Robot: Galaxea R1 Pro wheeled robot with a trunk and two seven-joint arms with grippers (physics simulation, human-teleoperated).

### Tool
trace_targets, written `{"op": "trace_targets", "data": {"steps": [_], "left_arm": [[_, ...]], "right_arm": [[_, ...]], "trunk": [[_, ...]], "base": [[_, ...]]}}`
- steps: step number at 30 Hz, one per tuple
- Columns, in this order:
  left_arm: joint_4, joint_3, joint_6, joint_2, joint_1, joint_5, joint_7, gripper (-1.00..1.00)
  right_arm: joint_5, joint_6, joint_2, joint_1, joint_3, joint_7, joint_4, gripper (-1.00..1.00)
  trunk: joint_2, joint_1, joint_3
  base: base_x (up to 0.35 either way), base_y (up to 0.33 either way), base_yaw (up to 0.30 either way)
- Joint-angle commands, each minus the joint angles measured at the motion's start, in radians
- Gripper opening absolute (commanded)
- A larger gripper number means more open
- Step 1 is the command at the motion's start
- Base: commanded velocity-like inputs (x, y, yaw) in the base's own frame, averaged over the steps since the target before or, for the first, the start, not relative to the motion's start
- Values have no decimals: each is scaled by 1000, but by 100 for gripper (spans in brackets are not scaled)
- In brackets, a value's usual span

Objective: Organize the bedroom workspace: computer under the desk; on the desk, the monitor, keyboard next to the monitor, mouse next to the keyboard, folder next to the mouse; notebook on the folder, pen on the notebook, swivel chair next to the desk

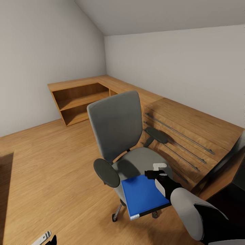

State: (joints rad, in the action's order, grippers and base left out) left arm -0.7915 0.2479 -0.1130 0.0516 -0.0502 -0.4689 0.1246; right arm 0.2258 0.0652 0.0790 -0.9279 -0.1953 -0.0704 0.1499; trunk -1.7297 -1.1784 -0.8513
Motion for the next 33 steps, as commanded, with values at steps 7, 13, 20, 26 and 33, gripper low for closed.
{"op": "trace_targets", "data": {"steps": [7,13,20,26,33], "left_arm": [[0,-2,-4,0,0,-10,3,100],[0,-2,-4,-1,0,-10,3,100],[0,-2,-4,-1,0,-10,3,100],[0,-2,-4,-1,0,-10,4,100],[0,-3,-4,-1,0,-10,3,100]], "right_arm": [[10,7,1,0,-7,-2,2,100],[10,7,1,0,-7,-2,2,100],[10,6,1,0,-7,-2,2,100],[10,4,-1,0,-7,-3,3,100],[10,4,-2,0,-7,-2,6,100]], "trunk": [[0,0,-1],[0,0,-1],[0,0,-1],[0,0,-1],[0,0,-1]], "base": [[-4,0,0],[-149,-27,0],[-48,-11,0],[-6,-1,0],[0,0,0]]}}
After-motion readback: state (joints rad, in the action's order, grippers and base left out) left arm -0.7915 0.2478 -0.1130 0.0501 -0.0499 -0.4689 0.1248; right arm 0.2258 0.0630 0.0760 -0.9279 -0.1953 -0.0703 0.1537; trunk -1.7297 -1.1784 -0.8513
